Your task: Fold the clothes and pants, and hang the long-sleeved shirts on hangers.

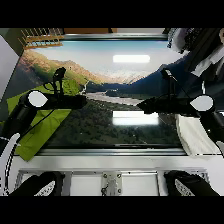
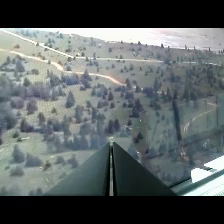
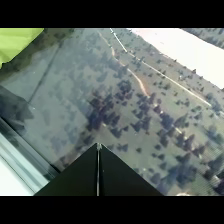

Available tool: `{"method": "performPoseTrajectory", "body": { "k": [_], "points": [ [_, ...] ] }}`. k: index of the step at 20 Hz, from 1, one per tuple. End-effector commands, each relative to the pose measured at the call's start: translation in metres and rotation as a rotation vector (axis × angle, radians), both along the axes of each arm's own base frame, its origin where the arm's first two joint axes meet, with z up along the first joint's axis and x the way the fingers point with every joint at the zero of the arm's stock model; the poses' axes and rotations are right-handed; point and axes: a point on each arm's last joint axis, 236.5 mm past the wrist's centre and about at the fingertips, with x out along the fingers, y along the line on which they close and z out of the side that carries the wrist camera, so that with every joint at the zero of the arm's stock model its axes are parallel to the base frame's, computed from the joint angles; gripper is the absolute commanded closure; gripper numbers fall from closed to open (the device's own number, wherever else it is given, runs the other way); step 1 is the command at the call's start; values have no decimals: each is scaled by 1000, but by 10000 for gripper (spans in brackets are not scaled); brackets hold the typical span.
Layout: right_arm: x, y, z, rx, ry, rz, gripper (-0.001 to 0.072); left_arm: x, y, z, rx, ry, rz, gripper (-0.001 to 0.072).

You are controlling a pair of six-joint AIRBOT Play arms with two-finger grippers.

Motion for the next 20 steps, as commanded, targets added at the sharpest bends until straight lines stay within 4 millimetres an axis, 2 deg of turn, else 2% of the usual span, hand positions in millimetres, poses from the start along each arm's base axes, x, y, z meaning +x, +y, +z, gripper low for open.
{"method": "performPoseTrajectory", "body": {
  "k": [1,9,12,17,18,19,20],
  "points": [
    [0,0,0,0,0,1,672,0,0,0,0,-1,1,702],
    [0,0,0,0,0,1,672,2,1,1,-1,-7,5,701],
    [0,0,0,0,0,1,672,15,3,7,-9,-58,37,701],
    [0,0,0,0,0,1,672,5,1,2,2,-22,9,690],
    [0,0,0,0,0,1,672,7,4,3,18,-43,-4,377],
    [0,0,0,0,0,1,672,15,15,4,50,-72,3,-1],
    [0,0,0,0,0,1,672,28,35,7,108,-100,24,15]
  ]
}}
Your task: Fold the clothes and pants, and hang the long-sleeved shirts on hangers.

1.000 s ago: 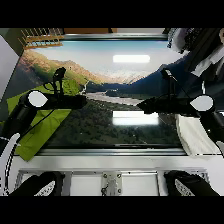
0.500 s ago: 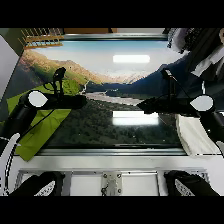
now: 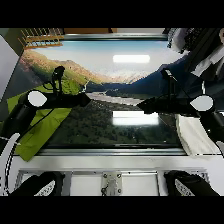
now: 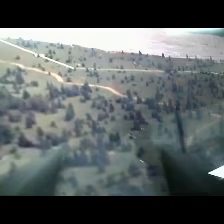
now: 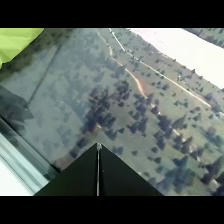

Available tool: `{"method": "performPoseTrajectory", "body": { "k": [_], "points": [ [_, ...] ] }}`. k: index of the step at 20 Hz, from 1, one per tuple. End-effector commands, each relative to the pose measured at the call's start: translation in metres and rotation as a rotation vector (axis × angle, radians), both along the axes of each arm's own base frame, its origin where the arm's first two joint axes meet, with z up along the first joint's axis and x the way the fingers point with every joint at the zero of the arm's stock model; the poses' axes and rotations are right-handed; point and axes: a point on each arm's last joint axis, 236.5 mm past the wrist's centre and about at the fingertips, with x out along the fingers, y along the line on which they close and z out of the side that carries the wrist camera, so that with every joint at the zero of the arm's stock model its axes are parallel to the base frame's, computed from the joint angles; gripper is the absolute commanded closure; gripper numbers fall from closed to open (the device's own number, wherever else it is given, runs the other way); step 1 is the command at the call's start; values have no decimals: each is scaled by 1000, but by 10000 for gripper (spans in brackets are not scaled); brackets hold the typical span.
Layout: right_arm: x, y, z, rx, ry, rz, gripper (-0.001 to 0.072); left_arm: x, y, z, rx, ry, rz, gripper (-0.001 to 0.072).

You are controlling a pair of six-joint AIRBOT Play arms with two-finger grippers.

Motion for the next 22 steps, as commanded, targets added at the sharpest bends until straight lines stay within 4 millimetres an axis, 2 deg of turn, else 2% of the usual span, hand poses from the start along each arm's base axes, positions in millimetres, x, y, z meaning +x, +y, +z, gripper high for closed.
{"method": "performPoseTrajectory", "body": {
  "k": [1,5,6,7,9,12,15,17,18,20,21,22],
  "points": [
    [0,0,0,0,0,1,672,28,52,3,169,-62,31,16],
    [0,0,0,0,0,1,672,70,187,-14,491,15,164,17],
    [0,0,0,0,0,1,672,78,211,-22,521,41,196,17],
    [0,0,0,0,0,1,672,86,226,-31,523,63,222,17],
    [0,0,0,0,0,1,672,99,245,-55,512,115,250,17],
    [0,0,0,0,0,1,672,109,251,-101,507,201,233,17],
    [0,0,0,0,0,1,672,108,233,-140,507,269,178,17],
    [0,0,0,0,0,1,672,108,217,-153,512,284,137,18],
    [0,0,0,0,0,1,672,109,206,-154,515,279,115,78],
    [0,0,0,0,0,1,672,113,190,-150,519,257,87,588],
    [0,1,1,4,1,0,672,114,182,-145,518,242,75,702],
    [0,3,4,24,3,-2,672,116,169,-135,513,217,59,702]
  ]
}}
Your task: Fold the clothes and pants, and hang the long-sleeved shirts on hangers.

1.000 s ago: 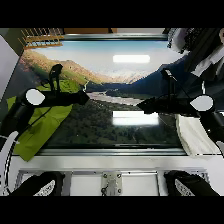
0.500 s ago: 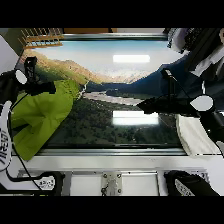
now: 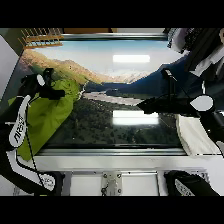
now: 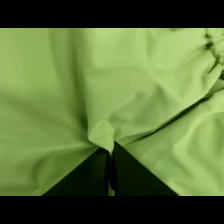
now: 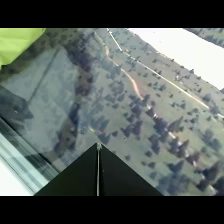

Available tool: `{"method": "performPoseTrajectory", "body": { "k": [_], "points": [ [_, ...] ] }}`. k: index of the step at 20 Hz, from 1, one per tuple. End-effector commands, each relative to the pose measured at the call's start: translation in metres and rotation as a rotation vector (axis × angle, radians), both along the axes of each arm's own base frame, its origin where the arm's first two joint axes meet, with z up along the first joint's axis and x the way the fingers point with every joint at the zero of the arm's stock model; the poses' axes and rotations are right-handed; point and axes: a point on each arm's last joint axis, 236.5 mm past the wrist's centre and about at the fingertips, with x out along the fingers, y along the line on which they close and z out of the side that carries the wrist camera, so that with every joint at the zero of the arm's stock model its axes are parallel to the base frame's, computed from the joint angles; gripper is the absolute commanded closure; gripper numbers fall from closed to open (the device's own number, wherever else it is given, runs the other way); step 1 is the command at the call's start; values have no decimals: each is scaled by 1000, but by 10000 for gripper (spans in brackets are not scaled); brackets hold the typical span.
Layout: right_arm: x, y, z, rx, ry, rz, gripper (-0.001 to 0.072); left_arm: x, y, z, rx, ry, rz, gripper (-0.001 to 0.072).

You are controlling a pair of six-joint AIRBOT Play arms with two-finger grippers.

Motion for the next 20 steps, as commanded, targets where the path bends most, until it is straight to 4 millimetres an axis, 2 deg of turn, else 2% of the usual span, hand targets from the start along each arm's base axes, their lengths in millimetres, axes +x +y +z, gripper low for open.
{"method": "performPoseTrajectory", "body": {
  "k": [1,3,4,6,8,9,11,13,14,15,16,17,18,20],
  "points": [
    [0,7,9,58,8,-5,672,5,-43,19,-33,-44,-63,703],
    [-2,18,23,145,24,-4,672,4,-100,54,-125,-108,-121,703],
    [-2,20,28,166,20,-6,672,-2,-136,74,-184,-135,-163,702],
    [14,5,36,142,-55,-46,675,-28,-215,108,-300,-159,-279,702],
    [29,-25,50,142,-97,-138,676,-65,-285,130,-351,-166,-419,702],
    [35,-45,57,141,-121,-191,676,-87,-316,134,-359,-161,-491,702],
    [42,-83,71,146,-156,-300,675,-127,-368,132,-369,-139,-623,702],
    [43,-112,85,157,-182,-393,676,-154,-404,122,-375,-126,-707,701],
    [42,-123,91,153,-200,-422,675,-160,-417,116,-379,-131,-728,546],
    [41,-130,95,151,-213,-438,675,-157,-424,114,-387,-148,-726,106],
    [39,-134,98,148,-222,-447,676,-148,-423,115,-403,-167,-682,23],
    [38,-134,100,148,-227,-447,675,-131,-414,120,-417,-193,-623,28],
    [36,-133,101,148,-227,-443,675,-110,-398,126,-427,-216,-550,27],
    [32,-127,98,149,-210,-417,676,-63,-340,130,-423,-240,-380,28]
  ]
}}
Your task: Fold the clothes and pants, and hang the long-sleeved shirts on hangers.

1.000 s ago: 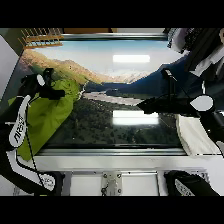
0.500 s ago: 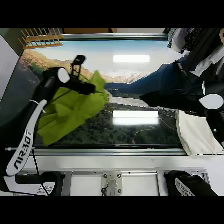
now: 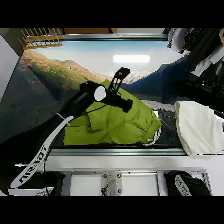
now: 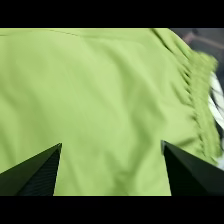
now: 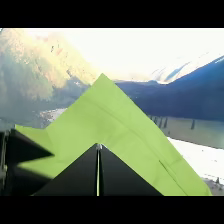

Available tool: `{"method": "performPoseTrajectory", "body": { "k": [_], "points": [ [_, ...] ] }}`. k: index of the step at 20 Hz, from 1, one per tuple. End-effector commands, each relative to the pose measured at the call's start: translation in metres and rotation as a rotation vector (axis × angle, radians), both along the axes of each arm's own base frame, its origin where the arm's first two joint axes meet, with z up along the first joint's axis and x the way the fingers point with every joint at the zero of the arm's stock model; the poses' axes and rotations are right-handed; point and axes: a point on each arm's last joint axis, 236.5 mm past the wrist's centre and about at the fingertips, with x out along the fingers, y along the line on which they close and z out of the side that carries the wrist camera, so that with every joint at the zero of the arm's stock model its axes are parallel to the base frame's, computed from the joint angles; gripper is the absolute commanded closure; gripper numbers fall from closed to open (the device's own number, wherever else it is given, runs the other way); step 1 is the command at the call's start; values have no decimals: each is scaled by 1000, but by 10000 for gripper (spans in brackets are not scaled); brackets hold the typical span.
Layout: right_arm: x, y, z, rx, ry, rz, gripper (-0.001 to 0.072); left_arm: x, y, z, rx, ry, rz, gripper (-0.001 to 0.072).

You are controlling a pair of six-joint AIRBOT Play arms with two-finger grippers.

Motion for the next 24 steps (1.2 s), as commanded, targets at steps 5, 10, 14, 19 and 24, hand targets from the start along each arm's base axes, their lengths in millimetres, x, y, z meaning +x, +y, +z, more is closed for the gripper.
{"method": "performPoseTrajectory", "body": {
  "k": [5,10,14,19,24],
  "points": [
    [-12,6,-3,6,32,44,676,96,221,-45,24,225,535,28],
    [-11,5,-4,8,36,44,676,83,264,-95,-93,509,632,27],
    [-10,0,-14,-10,69,28,676,75,232,-118,-130,591,569,28],
    [-37,-70,-106,-178,432,-229,676,83,210,-131,-120,551,553,673],
    [-96,-108,-223,-68,823,-430,228,98,233,-111,-147,482,600,702]
  ]
}}
